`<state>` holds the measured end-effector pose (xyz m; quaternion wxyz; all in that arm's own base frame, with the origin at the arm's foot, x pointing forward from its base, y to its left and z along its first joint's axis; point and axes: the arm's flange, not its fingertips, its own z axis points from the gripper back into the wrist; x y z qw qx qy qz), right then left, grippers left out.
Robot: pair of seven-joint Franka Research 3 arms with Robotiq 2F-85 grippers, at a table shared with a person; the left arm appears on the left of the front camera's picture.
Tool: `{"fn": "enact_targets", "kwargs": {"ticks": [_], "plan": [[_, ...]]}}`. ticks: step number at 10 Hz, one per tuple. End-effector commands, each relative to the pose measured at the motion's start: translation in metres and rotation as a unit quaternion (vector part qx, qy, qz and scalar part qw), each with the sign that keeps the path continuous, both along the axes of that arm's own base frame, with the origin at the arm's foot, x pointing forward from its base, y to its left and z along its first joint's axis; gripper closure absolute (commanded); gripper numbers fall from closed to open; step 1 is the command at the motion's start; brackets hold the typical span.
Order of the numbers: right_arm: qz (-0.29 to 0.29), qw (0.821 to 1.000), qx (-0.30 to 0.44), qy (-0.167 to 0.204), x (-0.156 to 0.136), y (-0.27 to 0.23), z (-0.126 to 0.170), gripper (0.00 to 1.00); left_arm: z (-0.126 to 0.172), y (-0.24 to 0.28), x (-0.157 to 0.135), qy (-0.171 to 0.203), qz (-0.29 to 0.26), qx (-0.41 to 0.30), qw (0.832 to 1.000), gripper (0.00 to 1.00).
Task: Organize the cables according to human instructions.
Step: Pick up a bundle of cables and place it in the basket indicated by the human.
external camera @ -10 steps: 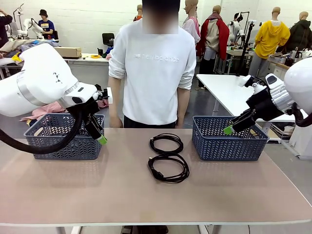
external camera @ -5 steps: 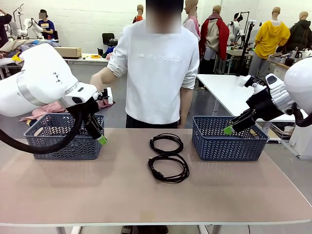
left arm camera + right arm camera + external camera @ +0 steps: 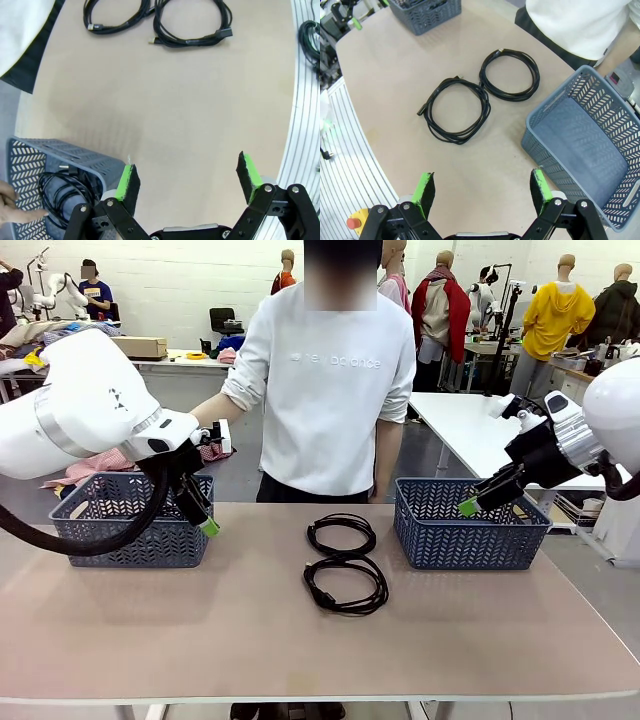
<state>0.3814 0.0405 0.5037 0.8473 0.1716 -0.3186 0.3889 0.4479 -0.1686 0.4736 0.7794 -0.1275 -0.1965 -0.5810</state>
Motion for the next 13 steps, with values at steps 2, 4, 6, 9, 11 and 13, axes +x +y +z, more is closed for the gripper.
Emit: {"fn": "enact_targets", "kwargs": {"ticks": [2,4,6,9,11,13], "plan": [[0.011,1.0,0.009,-0.008,0.002,-0.002,-0.002,0.0,0.003,0.002,0.002,0.0,0.002,0.0,1.0,0.0],[0.011,1.0,0.009,-0.008,0.002,-0.002,-0.002,0.0,0.003,0.002,0.002,0.0,0.002,0.0,1.0,0.0],[0.011,1.0,0.009,-0.008,0.002,-0.002,-0.002,0.0,0.003,0.002,0.002,0.0,0.002,0.0,1.0,0.0],[0.011,1.0,0.009,-0.008,0.002,-0.002,-0.002,0.0,-0.001,-0.011,0.005,-0.014,-0.053,0.019,0.998,0.0],[0.011,1.0,0.009,-0.008,0.002,-0.002,-0.002,0.0,-0.005,-0.039,0.017,-0.031,-0.131,0.055,0.989,0.0],[0.011,1.0,0.009,-0.008,0.002,-0.002,-0.002,0.0,-0.009,-0.079,0.023,-0.05,-0.227,0.081,0.969,0.0]]}}
